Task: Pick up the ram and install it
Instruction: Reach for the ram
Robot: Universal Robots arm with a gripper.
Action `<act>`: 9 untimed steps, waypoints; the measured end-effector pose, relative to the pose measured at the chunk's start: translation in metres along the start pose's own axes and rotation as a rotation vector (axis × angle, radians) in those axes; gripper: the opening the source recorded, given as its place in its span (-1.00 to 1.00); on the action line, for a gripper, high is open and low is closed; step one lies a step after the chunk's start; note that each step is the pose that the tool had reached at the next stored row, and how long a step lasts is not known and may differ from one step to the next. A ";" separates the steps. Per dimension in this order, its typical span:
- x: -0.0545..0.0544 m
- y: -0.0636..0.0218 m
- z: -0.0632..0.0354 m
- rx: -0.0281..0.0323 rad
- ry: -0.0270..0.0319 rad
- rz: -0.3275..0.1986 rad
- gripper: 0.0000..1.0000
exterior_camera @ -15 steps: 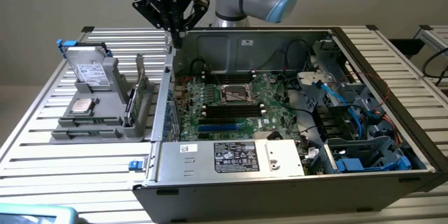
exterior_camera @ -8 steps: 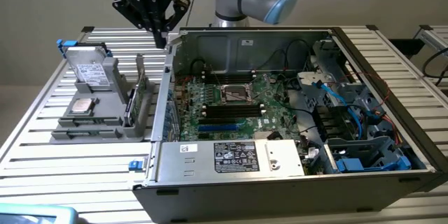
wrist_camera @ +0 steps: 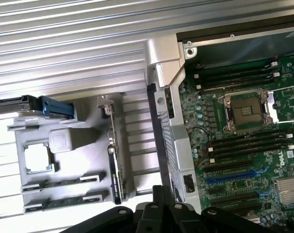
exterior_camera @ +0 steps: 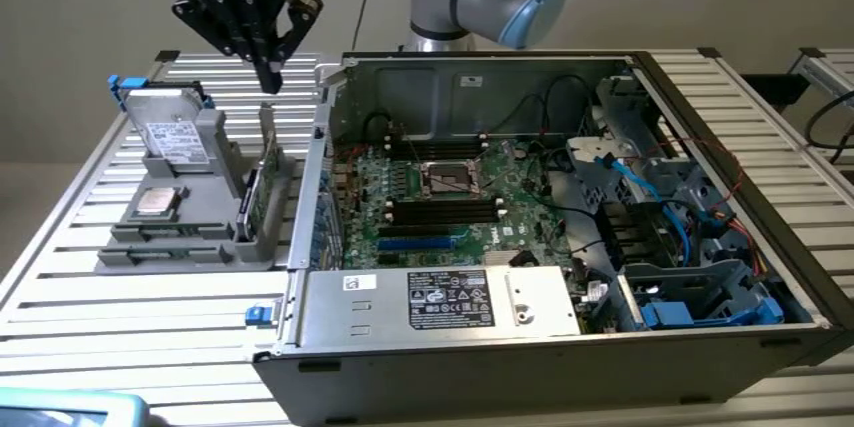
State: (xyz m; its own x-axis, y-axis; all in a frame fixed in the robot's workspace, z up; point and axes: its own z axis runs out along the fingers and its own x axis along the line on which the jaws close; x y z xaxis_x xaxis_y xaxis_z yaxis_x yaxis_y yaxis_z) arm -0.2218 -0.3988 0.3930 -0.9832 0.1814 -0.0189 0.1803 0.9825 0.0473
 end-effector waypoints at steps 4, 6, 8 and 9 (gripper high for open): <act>0.014 -0.0026 -0.0003 0.0001 0.0002 -0.006 -0.79; 0.020 -0.0037 -0.0005 0.0002 0.0004 -0.010 -0.79; 0.025 -0.0049 -0.0003 0.0001 0.0007 -0.014 -0.79; 0.028 -0.0057 0.0000 0.0001 0.0009 -0.016 -0.79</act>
State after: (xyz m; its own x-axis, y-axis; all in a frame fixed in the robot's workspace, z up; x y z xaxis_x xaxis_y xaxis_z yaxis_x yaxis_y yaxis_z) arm -0.2507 -0.3992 0.3922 -0.9860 0.1656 -0.0188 0.1645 0.9853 0.0469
